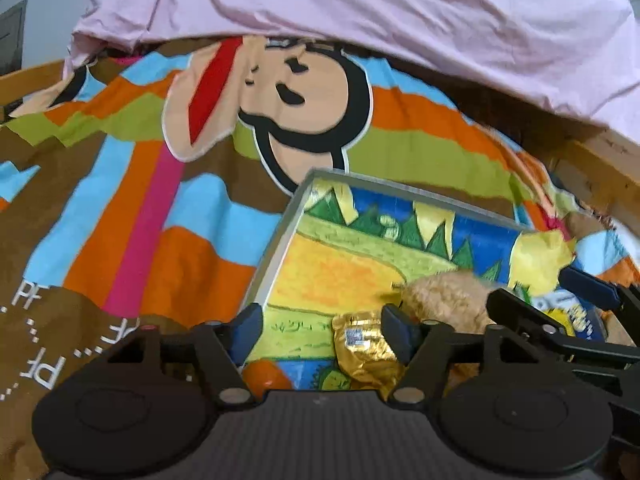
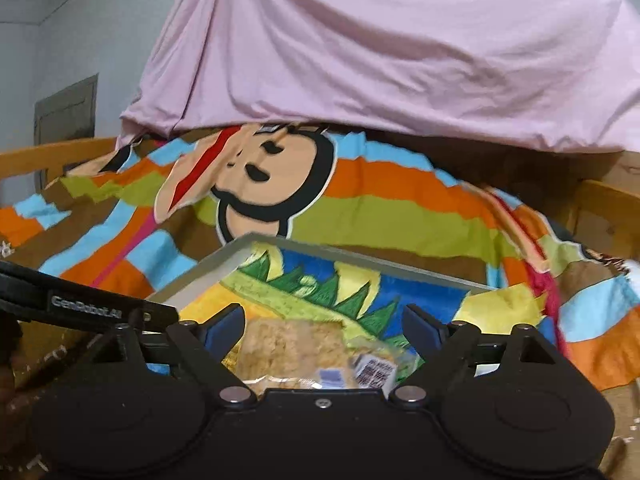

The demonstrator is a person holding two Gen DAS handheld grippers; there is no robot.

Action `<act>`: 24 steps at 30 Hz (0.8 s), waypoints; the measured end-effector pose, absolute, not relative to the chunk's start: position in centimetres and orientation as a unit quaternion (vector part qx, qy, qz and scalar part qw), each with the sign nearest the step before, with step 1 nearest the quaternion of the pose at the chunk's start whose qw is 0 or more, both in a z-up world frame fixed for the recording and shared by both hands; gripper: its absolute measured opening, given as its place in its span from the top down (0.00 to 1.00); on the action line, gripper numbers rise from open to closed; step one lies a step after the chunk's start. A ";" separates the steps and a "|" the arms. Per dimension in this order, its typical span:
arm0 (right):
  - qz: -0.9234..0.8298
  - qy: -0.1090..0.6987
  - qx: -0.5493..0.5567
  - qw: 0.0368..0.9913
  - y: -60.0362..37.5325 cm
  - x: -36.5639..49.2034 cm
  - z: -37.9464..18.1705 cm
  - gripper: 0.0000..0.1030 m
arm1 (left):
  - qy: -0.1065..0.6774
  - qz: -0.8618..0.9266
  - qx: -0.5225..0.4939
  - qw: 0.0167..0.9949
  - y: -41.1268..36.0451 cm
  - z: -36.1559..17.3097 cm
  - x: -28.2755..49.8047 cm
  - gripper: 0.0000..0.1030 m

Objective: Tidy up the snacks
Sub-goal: 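Raise both open tools away from the tray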

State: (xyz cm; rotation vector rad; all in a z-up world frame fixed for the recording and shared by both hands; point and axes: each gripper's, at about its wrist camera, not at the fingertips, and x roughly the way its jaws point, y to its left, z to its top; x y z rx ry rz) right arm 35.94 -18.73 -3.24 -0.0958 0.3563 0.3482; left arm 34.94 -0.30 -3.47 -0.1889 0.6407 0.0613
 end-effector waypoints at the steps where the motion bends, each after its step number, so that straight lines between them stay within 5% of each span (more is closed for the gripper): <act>1: 0.168 0.172 -0.044 0.970 -19.0 35.7 -2.8 0.13 | 0.308 0.032 -0.096 0.946 -0.2 -3.0 34.6 0.27; 13: 0.124 0.128 0.023 0.984 -22.8 31.8 2.8 0.02 | 0.235 0.044 -0.094 0.966 -0.2 3.2 29.8 0.05; 24: 0.130 0.091 0.032 0.987 -23.4 25.9 6.7 0.01 | 0.193 0.032 -0.066 0.978 -1.4 6.8 24.1 0.01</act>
